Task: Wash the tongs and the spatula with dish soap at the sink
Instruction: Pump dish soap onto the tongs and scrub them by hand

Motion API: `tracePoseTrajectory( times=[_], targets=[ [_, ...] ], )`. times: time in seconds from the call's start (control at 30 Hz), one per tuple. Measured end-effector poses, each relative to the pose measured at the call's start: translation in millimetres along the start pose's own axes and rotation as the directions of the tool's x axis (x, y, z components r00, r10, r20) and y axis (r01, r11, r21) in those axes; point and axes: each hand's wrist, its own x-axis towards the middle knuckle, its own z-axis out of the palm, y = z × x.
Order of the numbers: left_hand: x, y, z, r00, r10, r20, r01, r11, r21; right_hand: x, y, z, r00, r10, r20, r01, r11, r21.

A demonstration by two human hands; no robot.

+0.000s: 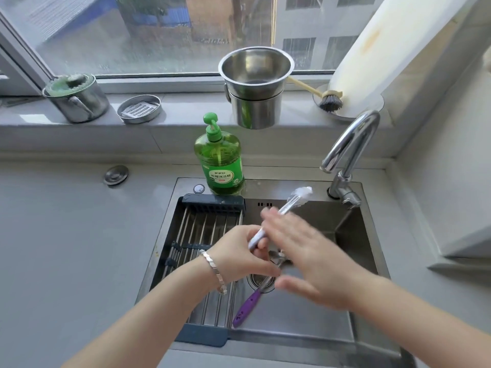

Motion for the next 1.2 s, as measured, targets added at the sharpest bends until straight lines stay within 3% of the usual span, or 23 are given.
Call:
tracePoseTrajectory(
  times=[0.07, 0.17, 0.23, 0.33, 0.47, 0.53, 0.63, 0.8, 0.93, 1.1, 1.2],
  targets=[
    [-1, 0, 2, 1.0, -0.016, -0.003, 0.016, 1.0, -0.013, -1, 7, -9, 0.991, 0.127, -0.033, -0.127, 0.992, 0.0],
    [1, 5, 8, 1.0, 0.014, -0.022, -0.011, 0.993, 0.114, -6, -14, 2, 1.0, -0.026, 0.009, 0.026, 1.0, -0.011],
    [2, 4, 11, 0.999, 0.026, -0.035, -0.021, 0.991, 0.129, -8, -15, 6, 0.999, -0.044, 0.002, 0.044, 0.998, -0.033],
    [1, -2, 13, 0.997, -0.017, -0.07, 0.021, 0.999, 0.049, -9, 8, -3, 0.982, 0.178, -0.066, -0.177, 0.984, 0.02],
    [3, -2, 19, 0.995, 0.019, -0.101, -0.007, 0.993, 0.117, -14, -14, 7, 1.0, 0.024, 0.02, -0.023, 0.999, -0.04],
    [4, -3, 20, 0.994, 0.028, -0.11, -0.014, 0.993, 0.121, -15, -5, 8, 1.0, 0.014, -0.011, -0.014, 0.999, -0.046],
    [3, -8, 20, 0.993, 0.006, -0.12, 0.013, 0.989, 0.149, -17, 28, -2, 0.966, 0.241, -0.095, -0.24, 0.971, 0.02],
    [4, -12, 27, 0.99, 0.051, -0.128, -0.023, 0.977, 0.21, -23, 7, 13, 0.998, 0.059, 0.006, -0.059, 0.996, -0.061],
    [3, -16, 26, 0.985, 0.065, -0.163, -0.025, 0.971, 0.236, -27, 33, 3, 0.966, 0.247, -0.071, -0.247, 0.969, 0.014],
    [2, -13, 28, 0.984, 0.069, -0.164, -0.033, 0.977, 0.212, -27, 7, 15, 0.997, 0.069, 0.016, -0.068, 0.994, -0.088],
    [1, -11, 27, 0.988, 0.021, -0.155, 0.002, 0.989, 0.148, -26, 22, 8, 0.962, 0.262, -0.073, -0.261, 0.965, 0.027]
  ],
)
